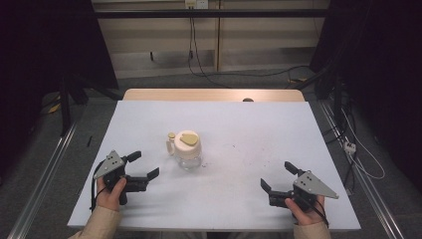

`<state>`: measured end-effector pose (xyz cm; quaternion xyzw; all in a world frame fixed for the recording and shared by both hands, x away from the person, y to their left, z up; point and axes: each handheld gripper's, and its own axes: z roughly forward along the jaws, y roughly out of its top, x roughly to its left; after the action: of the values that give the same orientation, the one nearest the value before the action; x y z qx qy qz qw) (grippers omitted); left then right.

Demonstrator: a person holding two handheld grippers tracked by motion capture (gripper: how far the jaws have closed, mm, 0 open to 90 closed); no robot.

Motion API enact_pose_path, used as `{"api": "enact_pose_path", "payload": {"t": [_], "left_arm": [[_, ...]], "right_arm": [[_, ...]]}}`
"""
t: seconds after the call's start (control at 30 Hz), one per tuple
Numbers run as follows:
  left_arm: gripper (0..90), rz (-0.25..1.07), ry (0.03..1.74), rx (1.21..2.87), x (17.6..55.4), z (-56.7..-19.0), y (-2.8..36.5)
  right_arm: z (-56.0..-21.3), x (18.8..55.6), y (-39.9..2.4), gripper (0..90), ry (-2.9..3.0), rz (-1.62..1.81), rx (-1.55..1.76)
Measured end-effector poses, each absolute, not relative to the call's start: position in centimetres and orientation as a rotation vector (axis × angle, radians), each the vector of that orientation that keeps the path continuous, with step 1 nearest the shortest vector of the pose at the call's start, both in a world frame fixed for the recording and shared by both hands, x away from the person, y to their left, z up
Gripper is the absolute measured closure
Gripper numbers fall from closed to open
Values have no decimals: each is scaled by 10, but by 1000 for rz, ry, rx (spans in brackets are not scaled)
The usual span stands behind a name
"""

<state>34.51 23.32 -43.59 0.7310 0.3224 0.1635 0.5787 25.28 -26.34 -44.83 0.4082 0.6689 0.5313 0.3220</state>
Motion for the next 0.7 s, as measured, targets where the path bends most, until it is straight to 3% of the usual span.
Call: {"api": "enact_pose_path", "payload": {"t": [0.7], "left_arm": [[35,359,724,1697,351,-426,209]], "right_arm": [[-448,255,-260,16,1763,1398,1071]]}}
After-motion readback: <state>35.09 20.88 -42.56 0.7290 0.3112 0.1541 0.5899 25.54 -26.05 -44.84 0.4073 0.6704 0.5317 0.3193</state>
